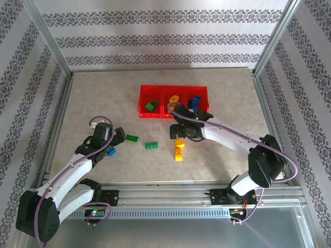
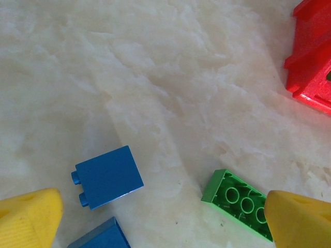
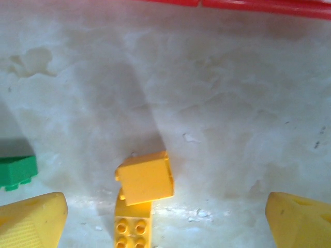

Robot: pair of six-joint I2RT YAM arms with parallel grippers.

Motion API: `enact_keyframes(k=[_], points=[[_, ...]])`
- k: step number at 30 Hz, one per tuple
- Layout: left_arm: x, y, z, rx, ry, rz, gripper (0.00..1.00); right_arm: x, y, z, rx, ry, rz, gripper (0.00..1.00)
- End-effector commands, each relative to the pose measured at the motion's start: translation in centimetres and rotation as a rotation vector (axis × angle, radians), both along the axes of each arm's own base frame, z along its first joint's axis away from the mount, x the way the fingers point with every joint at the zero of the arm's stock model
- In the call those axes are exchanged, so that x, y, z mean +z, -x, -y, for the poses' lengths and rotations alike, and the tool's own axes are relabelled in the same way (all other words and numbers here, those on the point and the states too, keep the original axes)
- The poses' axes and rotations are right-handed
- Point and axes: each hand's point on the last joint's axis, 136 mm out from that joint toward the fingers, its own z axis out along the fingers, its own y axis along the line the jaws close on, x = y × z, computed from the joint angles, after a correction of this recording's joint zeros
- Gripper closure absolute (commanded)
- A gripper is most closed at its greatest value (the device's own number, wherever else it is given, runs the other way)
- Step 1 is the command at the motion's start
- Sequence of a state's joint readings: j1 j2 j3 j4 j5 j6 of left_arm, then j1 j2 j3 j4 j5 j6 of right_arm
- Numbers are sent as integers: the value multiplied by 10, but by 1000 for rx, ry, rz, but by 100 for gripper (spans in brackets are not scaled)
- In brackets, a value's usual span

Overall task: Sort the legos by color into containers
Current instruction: Pick up the lego from the center of the table.

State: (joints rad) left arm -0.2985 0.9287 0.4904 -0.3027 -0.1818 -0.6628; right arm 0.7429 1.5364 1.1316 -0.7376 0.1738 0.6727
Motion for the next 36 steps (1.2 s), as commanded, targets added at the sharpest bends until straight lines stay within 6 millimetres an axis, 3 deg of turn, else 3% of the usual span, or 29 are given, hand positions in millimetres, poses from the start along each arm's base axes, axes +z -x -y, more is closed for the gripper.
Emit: enact_keyframes(k=[1,18,36], points=[[12,-10,-1,15,26,43,0,-15,11,-8,0,-7,-58,2],[8,-7,-1,21,33,34,0,-70,11,-22,79,46,-251,23],[5,-6,-2,25,28,27,0,-89,8,-19,68,51,-300,37]])
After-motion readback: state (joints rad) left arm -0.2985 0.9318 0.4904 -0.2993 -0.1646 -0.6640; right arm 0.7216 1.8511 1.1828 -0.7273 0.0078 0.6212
